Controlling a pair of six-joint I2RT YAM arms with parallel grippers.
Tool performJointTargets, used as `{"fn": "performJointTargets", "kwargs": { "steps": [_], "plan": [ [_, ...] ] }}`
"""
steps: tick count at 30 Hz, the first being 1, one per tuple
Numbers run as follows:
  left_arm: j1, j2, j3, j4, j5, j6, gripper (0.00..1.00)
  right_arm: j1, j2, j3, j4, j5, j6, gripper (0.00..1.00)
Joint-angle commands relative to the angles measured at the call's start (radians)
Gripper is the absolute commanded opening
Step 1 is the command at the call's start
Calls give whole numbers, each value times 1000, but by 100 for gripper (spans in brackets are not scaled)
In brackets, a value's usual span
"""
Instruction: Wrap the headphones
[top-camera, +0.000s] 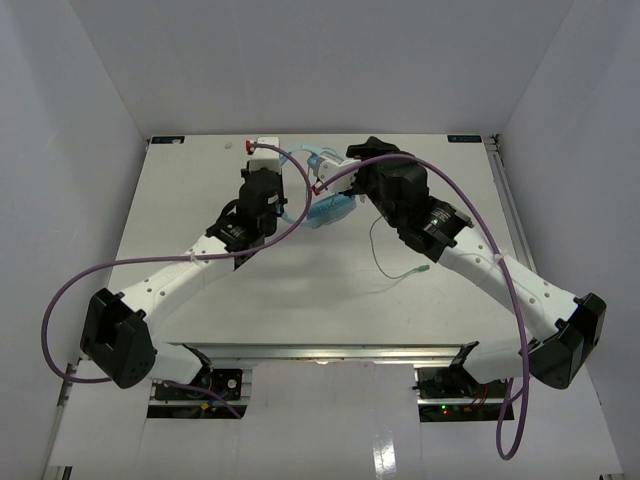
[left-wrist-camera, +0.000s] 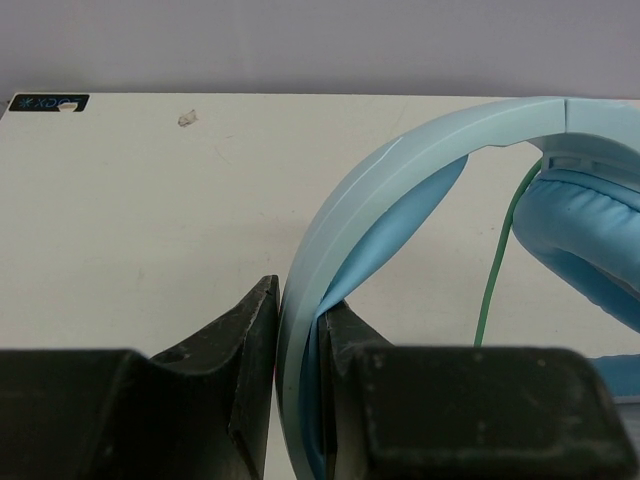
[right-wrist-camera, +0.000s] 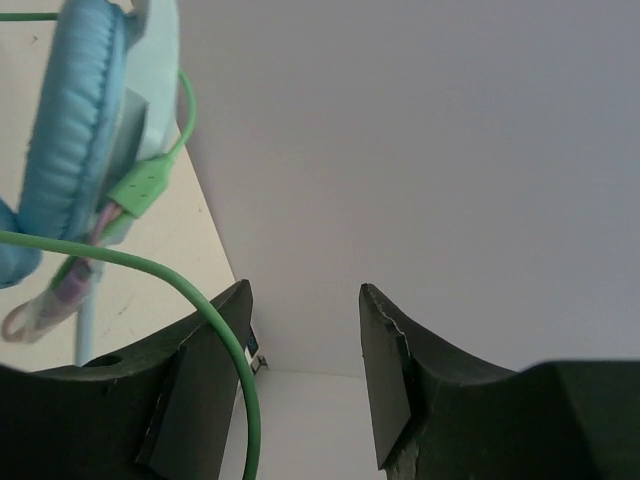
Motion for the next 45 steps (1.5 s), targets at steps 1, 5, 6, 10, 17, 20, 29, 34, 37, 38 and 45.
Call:
{"fn": "performJointTargets", "kwargs": {
  "steps": [1,5,6,10,17,20,29,34,37,38,45],
  "plan": [
    [-1,-100,-25,72,49,15,0,-32,-1,81,82,-9,9,54],
    [-1,-125,-50,78,76,23,0,-43,4,87,80,-28,13,57],
    [-1,-129,-53,79,85,23,0,-44,5,87,79,-32,16,58],
    [-1,-141,-62,81,126,19,0,-57,8,88,73,-60,31,61],
    [-1,-157,-79,76,203,48,0,-79,26,124,72,-95,37,62],
    [-1,-172,-93,78,239,61,0,-97,35,131,74,-120,40,62],
    [0,-257,-146,109,408,53,0,-232,57,122,76,-310,120,64],
    [-1,-292,-137,115,507,23,0,-296,86,119,71,-452,218,64],
    [-1,-299,-123,111,553,8,0,-323,114,131,62,-527,295,63],
    [-1,-300,-119,109,562,5,0,-331,123,137,55,-550,321,63],
    [-1,-305,-90,104,625,-52,0,-392,191,178,30,-689,485,62]
  ]
}}
